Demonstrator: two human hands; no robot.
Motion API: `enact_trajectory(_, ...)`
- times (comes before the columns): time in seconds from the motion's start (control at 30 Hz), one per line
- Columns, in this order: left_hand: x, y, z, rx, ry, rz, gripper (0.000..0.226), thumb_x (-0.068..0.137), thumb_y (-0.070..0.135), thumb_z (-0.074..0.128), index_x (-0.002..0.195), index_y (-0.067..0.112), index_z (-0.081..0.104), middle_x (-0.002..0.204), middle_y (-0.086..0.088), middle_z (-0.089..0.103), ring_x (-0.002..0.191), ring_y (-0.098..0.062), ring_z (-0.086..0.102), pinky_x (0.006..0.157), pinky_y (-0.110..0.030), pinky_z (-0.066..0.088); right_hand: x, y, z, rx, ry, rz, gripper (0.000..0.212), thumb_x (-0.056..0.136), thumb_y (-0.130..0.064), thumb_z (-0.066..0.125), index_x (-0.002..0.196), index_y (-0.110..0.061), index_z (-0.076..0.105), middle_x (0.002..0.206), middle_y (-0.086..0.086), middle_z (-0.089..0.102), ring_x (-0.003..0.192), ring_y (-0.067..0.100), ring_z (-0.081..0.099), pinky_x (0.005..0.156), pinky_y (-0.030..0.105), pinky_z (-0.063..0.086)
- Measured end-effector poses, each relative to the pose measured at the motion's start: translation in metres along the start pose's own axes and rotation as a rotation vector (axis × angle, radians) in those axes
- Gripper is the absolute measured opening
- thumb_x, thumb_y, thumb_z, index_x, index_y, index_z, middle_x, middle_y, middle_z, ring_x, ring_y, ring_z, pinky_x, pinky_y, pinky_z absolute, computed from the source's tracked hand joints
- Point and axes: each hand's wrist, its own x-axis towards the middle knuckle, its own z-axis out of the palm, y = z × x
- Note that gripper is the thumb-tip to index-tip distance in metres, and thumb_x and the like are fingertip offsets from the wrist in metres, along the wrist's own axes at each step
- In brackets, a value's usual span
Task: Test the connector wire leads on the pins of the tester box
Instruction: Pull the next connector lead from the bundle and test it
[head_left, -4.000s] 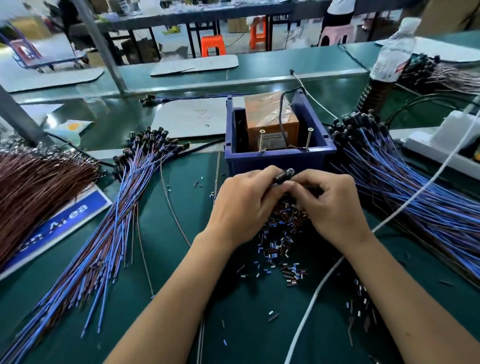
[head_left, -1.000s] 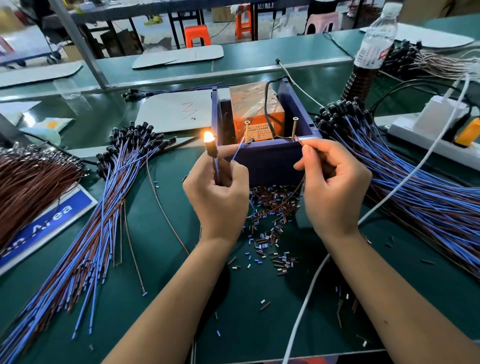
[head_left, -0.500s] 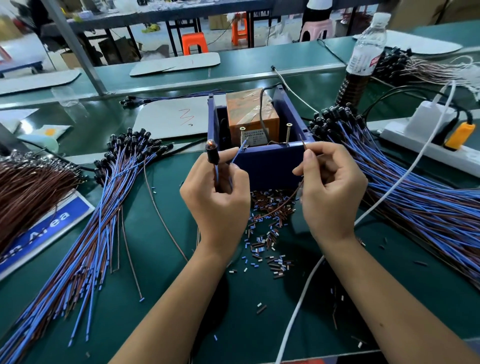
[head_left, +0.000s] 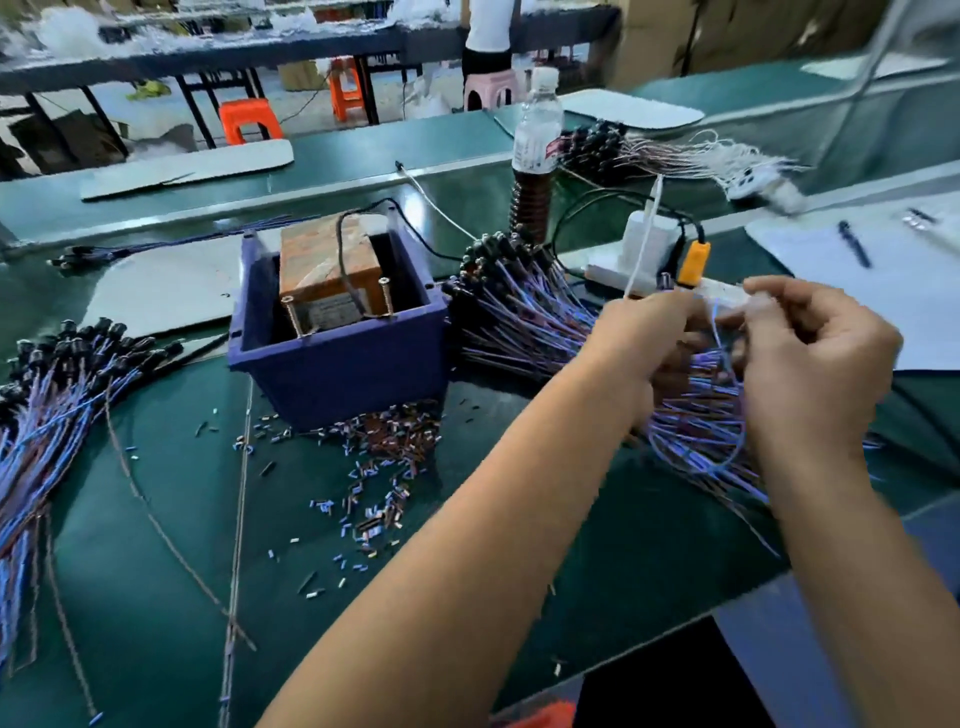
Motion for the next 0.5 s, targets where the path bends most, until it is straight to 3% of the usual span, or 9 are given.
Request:
enact_trajectory(0.07, 0.021, -0.001, 0.020, -0.174, -0.165, -0.163, 0.035, 0.105, 0.008, 0.035, 0.071, 0.015, 0.039, 0.044, 0.002, 0.035, 0.024, -0.004, 0.021, 0.026, -0.013, 0.014, 0.017, 0.004, -0.022, -0.073, -0.028, 0.085, 0.013, 0.087, -0.024, 0.062, 0.086, -0.026, 0.075, 0.060, -0.006, 0.070, 0.052, 0.013, 0.062, 0.069, 0.046, 0.064)
enact_trajectory(0.13, 0.038, 0.000, 0.027, -0.316, -0.174, -0.222, 0.037, 0.109, 0.010, 0.028, 0.073, 0.017, 0.034, 0.039, 0.006, 0.029, 0.023, -0.002, 0.023, 0.025, -0.014, 0.016, 0.030, 0.008, -0.039, -0.182, -0.039, 0.092, 0.014, 0.087, -0.026, 0.066, 0.095, -0.024, 0.077, 0.073, -0.004, 0.073, 0.061, 0.017, 0.067, 0.079, 0.048, 0.063)
enact_trajectory(0.2, 0.054, 0.000, 0.025, -0.449, -0.047, -0.170, 0.038, 0.108, 0.005, 0.023, 0.074, 0.017, 0.034, 0.037, 0.007, 0.028, 0.023, -0.001, 0.025, 0.028, -0.012, 0.015, 0.039, 0.010, -0.051, -0.430, -0.055, 0.001, 0.028, 0.090, -0.029, 0.069, 0.116, -0.023, 0.073, 0.116, 0.006, 0.070, 0.079, 0.024, 0.070, 0.092, 0.031, 0.054)
enact_trajectory(0.23, 0.060, 0.000, 0.020, -0.498, 0.040, -0.106, 0.038, 0.106, 0.001, 0.022, 0.074, 0.016, 0.034, 0.035, 0.007, 0.029, 0.023, -0.001, 0.026, 0.028, -0.012, 0.016, 0.040, 0.011, -0.054, -0.546, -0.076, -0.070, 0.036, 0.092, -0.029, 0.070, 0.127, -0.022, 0.069, 0.137, 0.012, 0.057, 0.087, 0.029, 0.067, 0.097, 0.026, 0.048)
enact_trajectory(0.3, 0.067, 0.001, 0.010, -0.571, 0.208, 0.020, 0.038, 0.104, -0.002, 0.023, 0.071, 0.012, 0.037, 0.034, 0.004, 0.035, 0.023, -0.003, 0.031, 0.028, -0.012, 0.021, 0.034, 0.008, -0.051, -0.698, -0.128, -0.230, 0.045, 0.094, -0.031, 0.071, 0.136, -0.016, 0.062, 0.153, 0.019, 0.034, 0.111, 0.039, 0.058, 0.108, 0.039, 0.042)
enact_trajectory(0.37, 0.068, 0.006, 0.003, -0.685, 0.291, 0.090, 0.037, 0.105, -0.002, 0.027, 0.074, 0.009, 0.044, 0.043, 0.000, 0.044, 0.027, -0.005, 0.038, 0.031, -0.011, 0.028, 0.026, 0.004, -0.037, -0.811, -0.202, -0.387, 0.041, 0.099, -0.039, 0.064, 0.134, -0.017, 0.065, 0.153, 0.016, 0.037, 0.129, 0.043, 0.043, 0.106, 0.053, 0.039)
enact_trajectory(0.43, 0.067, 0.013, -0.004, -0.827, 0.331, 0.161, 0.033, 0.106, -0.002, 0.033, 0.078, 0.009, 0.049, 0.055, -0.002, 0.050, 0.031, -0.005, 0.045, 0.034, -0.010, 0.035, 0.019, 0.000, -0.018, -0.830, -0.372, -0.467, 0.043, 0.102, -0.047, 0.052, 0.134, -0.023, 0.066, 0.143, 0.006, 0.056, 0.130, 0.036, 0.043, 0.102, 0.050, 0.033)
enact_trajectory(0.5, 0.065, 0.022, -0.013, -0.934, 0.338, 0.240, 0.030, 0.106, -0.002, 0.037, 0.081, 0.007, 0.051, 0.060, -0.004, 0.051, 0.032, -0.005, 0.047, 0.037, -0.010, 0.039, 0.011, -0.002, -0.004, -0.735, -0.530, -0.487, 0.042, 0.104, -0.044, 0.055, 0.140, -0.026, 0.061, 0.124, -0.001, 0.070, 0.122, 0.027, 0.054, 0.101, 0.046, 0.032)
